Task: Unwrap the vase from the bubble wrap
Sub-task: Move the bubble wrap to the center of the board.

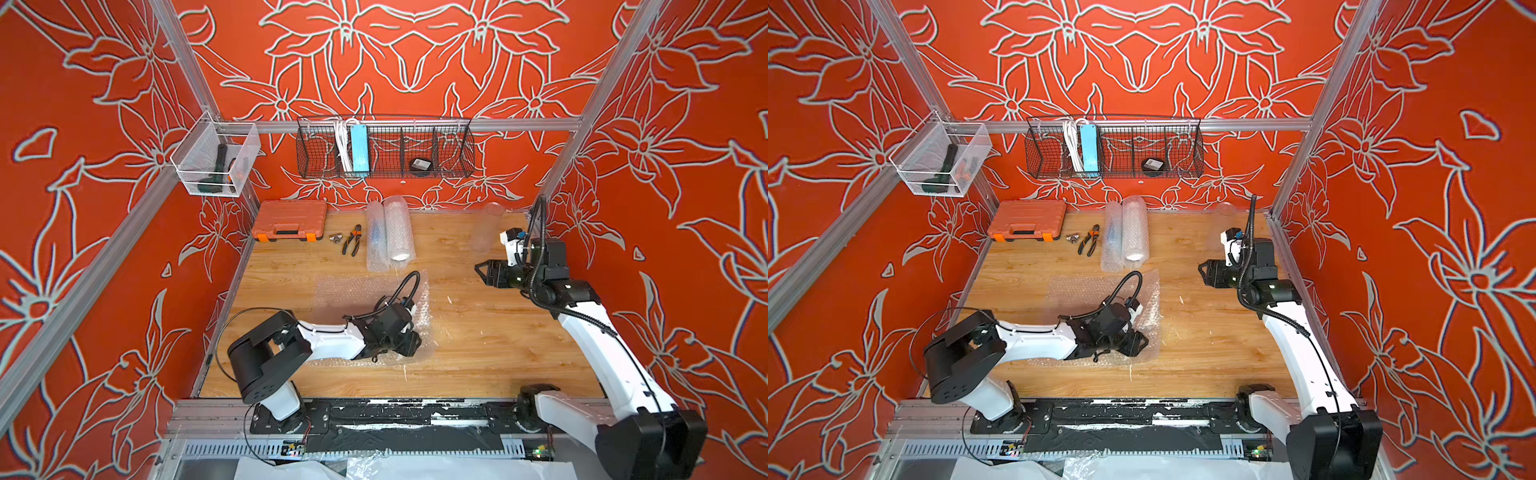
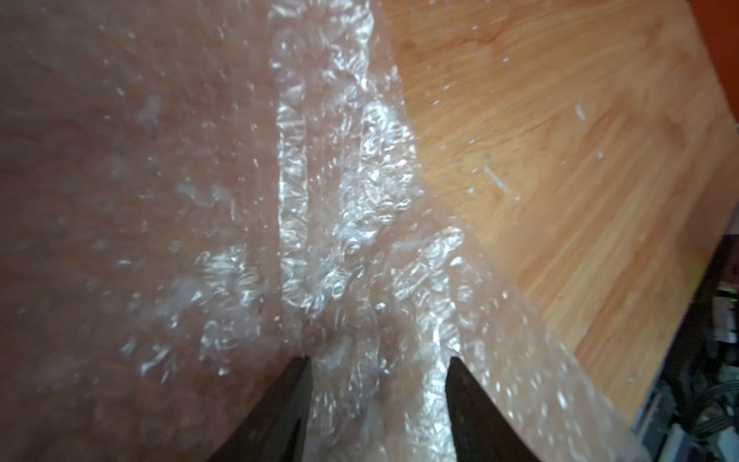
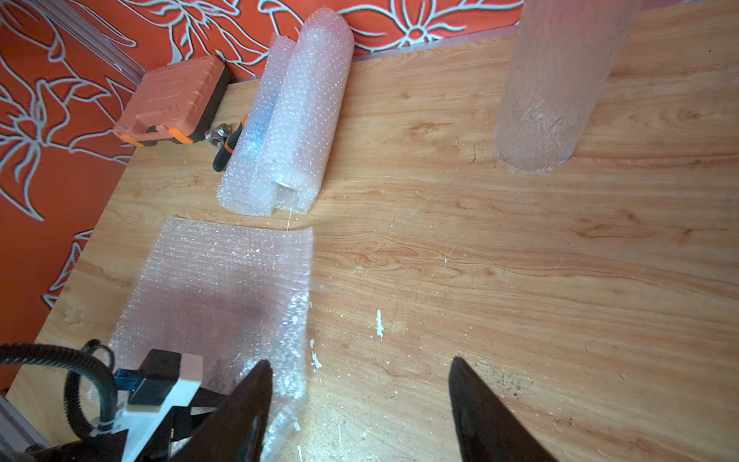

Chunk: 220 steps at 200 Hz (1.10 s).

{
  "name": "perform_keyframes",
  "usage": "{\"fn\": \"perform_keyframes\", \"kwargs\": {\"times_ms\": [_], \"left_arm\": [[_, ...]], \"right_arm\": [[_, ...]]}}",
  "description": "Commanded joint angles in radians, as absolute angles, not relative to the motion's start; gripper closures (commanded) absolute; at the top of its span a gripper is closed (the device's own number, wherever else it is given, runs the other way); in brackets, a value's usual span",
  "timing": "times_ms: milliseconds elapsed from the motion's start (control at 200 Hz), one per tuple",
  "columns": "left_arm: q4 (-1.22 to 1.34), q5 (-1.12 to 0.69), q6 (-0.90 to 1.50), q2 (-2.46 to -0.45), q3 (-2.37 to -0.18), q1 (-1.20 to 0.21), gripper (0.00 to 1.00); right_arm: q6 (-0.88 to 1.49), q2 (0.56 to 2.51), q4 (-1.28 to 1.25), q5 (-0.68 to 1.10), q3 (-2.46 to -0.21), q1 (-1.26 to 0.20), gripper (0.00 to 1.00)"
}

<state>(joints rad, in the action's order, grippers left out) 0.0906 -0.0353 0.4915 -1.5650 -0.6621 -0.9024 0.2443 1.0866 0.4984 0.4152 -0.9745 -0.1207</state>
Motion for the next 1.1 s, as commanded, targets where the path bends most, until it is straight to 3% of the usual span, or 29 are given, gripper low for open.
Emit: {"fn": "perform_keyframes", "kwargs": {"times_ms": [0,145,320,405,500,641,736,941,1096], "left_arm": [[-0.174,0.105,0.507,-1.517,-0.601,-0.882,0.42],[-0.221,0.121,0.489,-1.403,-0.626,-0.88,0.4],[-0.054,-0.119,0.408,-1.293,-0.678,-0.881,0.31],[0.046,-0.149,0.43,-1.294,-0.691,-0.881,0.24],[0.089,-0.149,0.438,-1.364,-0.731,-0.874,0.24],[0.097,-0.222,0.456,-1.553,-0.837,-0.836,0.32],[0.127,-0.277,0.472,-1.67,-0.892,-0.82,0.43],[0.056,-0.199,0.491,-1.803,-0.957,-0.813,0.58],[-0.012,-0.093,0.516,-1.812,-0.913,-0.812,0.6]], "right_arm": [[0.255,1.092,0.482,0.392,-0.975,-0.132,0.3],[0.256,1.095,0.483,0.388,-0.982,-0.139,0.3],[0.253,1.092,0.489,0.379,-0.986,-0.142,0.3],[0.252,1.093,0.494,0.376,-0.989,-0.142,0.3],[0.253,1.089,0.497,0.374,-0.989,-0.141,0.3],[0.25,1.085,0.498,0.376,-0.991,-0.143,0.3],[0.249,1.088,0.503,0.379,-0.994,-0.145,0.3],[0.239,1.085,0.514,0.374,-1.0,-0.147,0.29],[0.242,1.089,0.505,0.377,-0.996,-0.147,0.29]]}}
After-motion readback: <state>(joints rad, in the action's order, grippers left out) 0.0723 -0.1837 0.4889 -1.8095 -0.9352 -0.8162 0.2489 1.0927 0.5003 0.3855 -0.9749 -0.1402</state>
